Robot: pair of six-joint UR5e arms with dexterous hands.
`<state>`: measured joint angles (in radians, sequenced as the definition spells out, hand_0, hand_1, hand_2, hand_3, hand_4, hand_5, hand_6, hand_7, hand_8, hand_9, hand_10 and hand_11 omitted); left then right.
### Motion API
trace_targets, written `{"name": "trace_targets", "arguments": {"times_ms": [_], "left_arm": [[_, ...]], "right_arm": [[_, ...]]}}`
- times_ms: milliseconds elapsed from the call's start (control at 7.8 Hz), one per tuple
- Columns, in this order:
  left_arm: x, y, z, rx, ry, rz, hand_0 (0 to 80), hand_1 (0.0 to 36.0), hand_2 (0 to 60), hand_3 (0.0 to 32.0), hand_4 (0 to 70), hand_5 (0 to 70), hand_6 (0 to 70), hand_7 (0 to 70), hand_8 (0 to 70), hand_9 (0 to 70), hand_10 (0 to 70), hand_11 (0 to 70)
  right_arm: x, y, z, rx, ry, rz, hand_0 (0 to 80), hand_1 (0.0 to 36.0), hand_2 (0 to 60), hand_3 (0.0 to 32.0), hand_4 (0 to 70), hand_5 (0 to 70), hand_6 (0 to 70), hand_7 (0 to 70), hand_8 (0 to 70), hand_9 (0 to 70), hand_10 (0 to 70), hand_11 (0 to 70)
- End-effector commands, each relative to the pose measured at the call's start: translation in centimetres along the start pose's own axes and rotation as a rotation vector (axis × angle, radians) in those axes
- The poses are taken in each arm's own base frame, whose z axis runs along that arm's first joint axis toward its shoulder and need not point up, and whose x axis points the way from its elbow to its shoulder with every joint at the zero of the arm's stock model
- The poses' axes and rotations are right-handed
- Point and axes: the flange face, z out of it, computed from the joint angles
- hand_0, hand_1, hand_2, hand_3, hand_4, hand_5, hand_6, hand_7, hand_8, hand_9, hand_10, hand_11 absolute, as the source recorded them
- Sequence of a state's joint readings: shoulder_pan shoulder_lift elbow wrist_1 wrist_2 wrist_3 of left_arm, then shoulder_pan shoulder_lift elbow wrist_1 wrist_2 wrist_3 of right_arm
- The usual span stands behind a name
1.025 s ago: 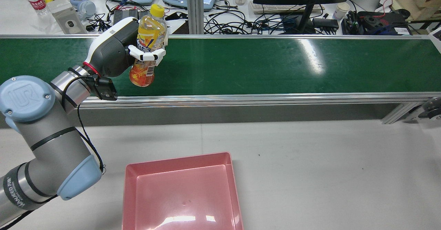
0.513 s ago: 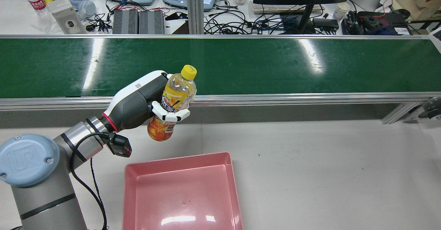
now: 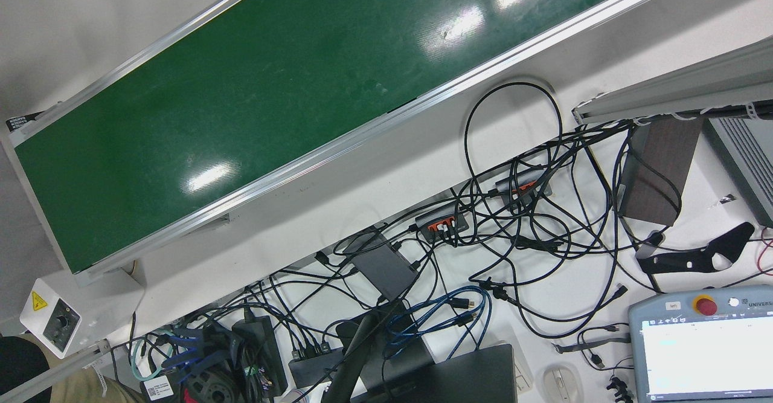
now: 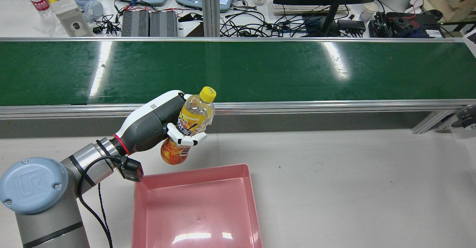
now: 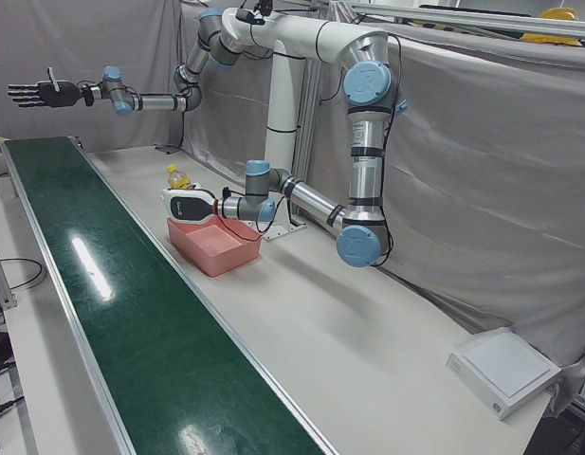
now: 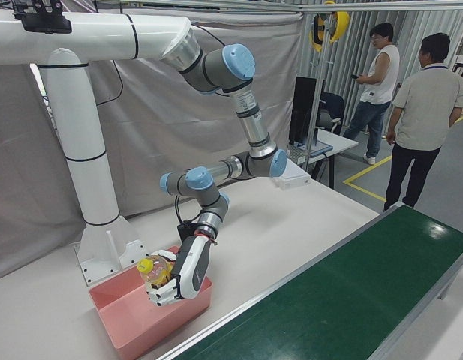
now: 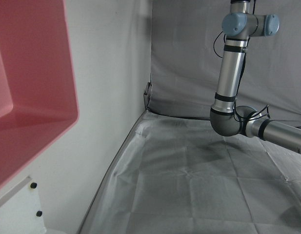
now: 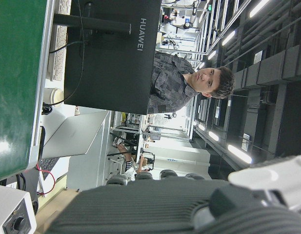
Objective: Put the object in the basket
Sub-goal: 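Carry the held bottle off the belt down over the pink tray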
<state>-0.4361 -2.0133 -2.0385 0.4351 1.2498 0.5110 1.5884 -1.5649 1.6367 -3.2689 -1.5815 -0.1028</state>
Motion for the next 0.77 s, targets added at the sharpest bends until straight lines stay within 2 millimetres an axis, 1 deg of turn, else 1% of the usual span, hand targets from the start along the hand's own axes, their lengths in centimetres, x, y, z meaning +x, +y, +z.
{"name": "trace_targets", "arguments": {"times_ms": [0, 128, 256, 384, 512, 641], "left_arm": [[0.5, 0.7, -3.3, -0.025, -0.006, -0.014, 52.6, 19.3, 45.4, 0.0, 41.2, 59.7, 28.5, 40.5, 45.5, 59.1, 50.7, 70.0], [-0.1, 0.0, -4.5, -0.008, -0.024, -0.012, 50.7, 7.5, 1.6, 0.0, 30.5, 46.5, 17.2, 24.3, 30.8, 40.6, 38.4, 54.6], [-1.0, 0.2, -4.5, -0.01, -0.039, -0.017, 49.0, 0.1, 0.0, 0.0, 22.3, 39.5, 10.6, 11.6, 20.5, 25.3, 26.0, 38.0], [-1.8, 0.6, -4.6, -0.016, -0.052, -0.025, 47.4, 0.0, 0.0, 0.0, 16.3, 29.0, 5.6, 5.4, 13.3, 15.1, 14.5, 21.0], [-2.4, 0.8, -4.5, -0.02, -0.061, -0.016, 46.3, 0.0, 0.0, 3.0, 15.4, 20.0, 3.8, 3.6, 9.3, 10.1, 9.0, 12.9], [-2.4, 0.9, -4.5, -0.024, -0.061, 0.009, 45.4, 0.0, 0.0, 4.6, 14.0, 15.5, 2.4, 2.2, 6.9, 6.8, 7.6, 10.8]], "right_arm": [[0.0, 0.0, 0.0, 0.0, -0.001, 0.0, 0.0, 0.0, 0.0, 0.0, 0.0, 0.0, 0.0, 0.0, 0.0, 0.0, 0.0, 0.0], [0.0, 0.0, 0.0, 0.0, -0.001, 0.0, 0.0, 0.0, 0.0, 0.0, 0.0, 0.0, 0.0, 0.0, 0.0, 0.0, 0.0, 0.0], [0.0, 0.0, 0.0, 0.0, -0.001, 0.0, 0.0, 0.0, 0.0, 0.0, 0.0, 0.0, 0.0, 0.0, 0.0, 0.0, 0.0, 0.0], [0.0, 0.0, 0.0, 0.0, 0.001, 0.0, 0.0, 0.0, 0.0, 0.0, 0.0, 0.0, 0.0, 0.0, 0.0, 0.0, 0.0, 0.0], [0.0, 0.0, 0.0, 0.0, -0.001, 0.0, 0.0, 0.0, 0.0, 0.0, 0.0, 0.0, 0.0, 0.0, 0.0, 0.0, 0.0, 0.0], [0.0, 0.0, 0.0, 0.0, 0.001, 0.0, 0.0, 0.0, 0.0, 0.0, 0.0, 0.0, 0.0, 0.0, 0.0, 0.0, 0.0, 0.0]]}}
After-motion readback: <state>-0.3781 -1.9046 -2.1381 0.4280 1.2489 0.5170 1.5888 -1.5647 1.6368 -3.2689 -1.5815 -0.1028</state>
